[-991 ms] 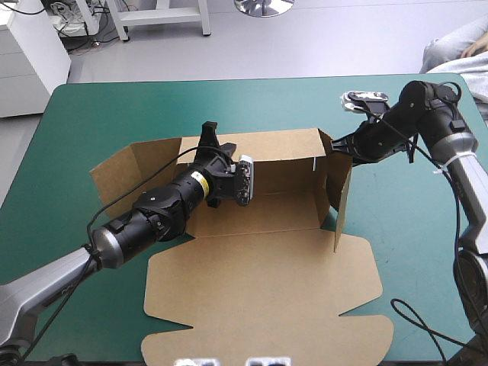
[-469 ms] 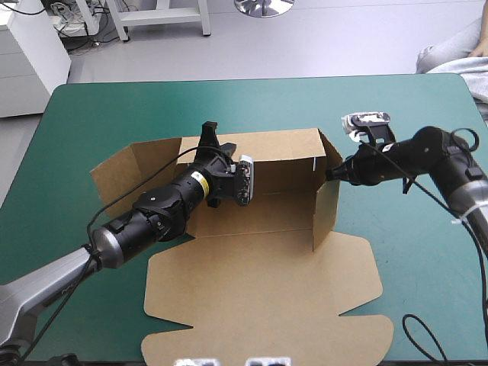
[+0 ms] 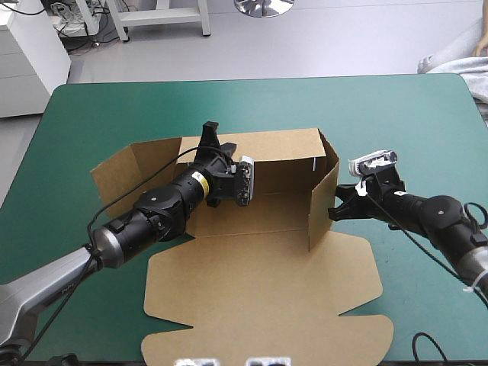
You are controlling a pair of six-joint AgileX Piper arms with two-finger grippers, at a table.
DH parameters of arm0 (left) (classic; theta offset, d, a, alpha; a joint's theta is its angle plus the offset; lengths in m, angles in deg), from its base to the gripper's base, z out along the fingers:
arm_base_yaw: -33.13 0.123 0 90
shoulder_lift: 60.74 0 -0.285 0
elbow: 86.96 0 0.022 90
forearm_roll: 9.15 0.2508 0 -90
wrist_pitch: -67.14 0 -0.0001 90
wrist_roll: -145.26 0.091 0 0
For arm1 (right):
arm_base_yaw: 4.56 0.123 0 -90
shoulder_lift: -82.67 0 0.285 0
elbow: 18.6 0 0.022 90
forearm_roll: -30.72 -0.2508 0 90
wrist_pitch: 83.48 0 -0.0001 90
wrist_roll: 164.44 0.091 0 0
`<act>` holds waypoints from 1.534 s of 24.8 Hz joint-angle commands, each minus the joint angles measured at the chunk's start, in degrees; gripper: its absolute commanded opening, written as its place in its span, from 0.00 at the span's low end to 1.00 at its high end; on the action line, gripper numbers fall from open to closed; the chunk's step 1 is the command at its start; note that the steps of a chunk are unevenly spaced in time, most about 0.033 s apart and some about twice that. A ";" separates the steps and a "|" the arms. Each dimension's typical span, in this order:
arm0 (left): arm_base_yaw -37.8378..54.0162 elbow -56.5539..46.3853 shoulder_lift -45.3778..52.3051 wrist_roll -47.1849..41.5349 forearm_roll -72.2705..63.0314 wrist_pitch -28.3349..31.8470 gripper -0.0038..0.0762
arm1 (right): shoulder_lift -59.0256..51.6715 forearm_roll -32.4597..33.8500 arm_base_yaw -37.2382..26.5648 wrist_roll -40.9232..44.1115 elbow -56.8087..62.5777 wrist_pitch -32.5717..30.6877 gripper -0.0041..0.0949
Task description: Fold the box
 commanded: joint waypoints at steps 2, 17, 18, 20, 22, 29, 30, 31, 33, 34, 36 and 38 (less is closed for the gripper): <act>-0.32 1.15 1.43 -0.72 -0.39 -0.77 0.04 | -4.23 -16.25 -0.15 -16.60 3.45 2.84 0.02; -0.32 1.15 1.43 -2.90 -0.45 -0.16 0.04 | -6.46 -21.67 -0.01 -25.36 3.92 -6.10 0.66; -0.32 1.15 1.43 -3.08 -0.45 -0.13 0.04 | -6.46 -23.04 -0.01 -26.26 3.92 -5.97 0.66; -0.32 1.15 1.43 -3.08 -0.45 0.32 0.04 | -5.81 -25.19 -0.01 -28.58 3.78 -5.71 0.67; -0.32 1.15 1.43 -3.23 -0.45 0.74 0.04 | -4.72 -25.33 -0.01 -28.50 3.78 -6.21 0.67; -0.32 1.15 1.43 -4.16 -0.45 1.50 0.04 | -1.24 -28.60 4.99 -31.37 2.74 -1.56 0.67; -0.32 1.15 1.43 -4.47 -0.45 1.90 0.04 | -0.97 -28.50 6.88 -31.37 2.29 1.22 0.67; -0.32 1.15 1.43 -5.43 -0.45 2.02 0.04 | -0.82 -28.35 8.16 -31.37 1.72 4.37 0.67; -0.32 1.15 1.43 -6.85 -0.45 2.02 0.04 | -0.70 -28.38 10.87 -30.99 0.82 9.76 0.66; -0.43 1.15 1.43 -7.56 -0.45 2.02 0.04 | -0.70 -28.38 12.21 -31.00 0.51 12.26 0.66; -0.43 1.15 1.43 -8.23 -0.45 2.02 0.04 | -0.60 -28.38 14.32 -31.13 0.09 15.67 0.66; -0.43 1.15 1.43 -8.23 -0.45 2.02 0.04 | -0.09 -28.38 14.89 -31.13 -0.05 16.34 0.64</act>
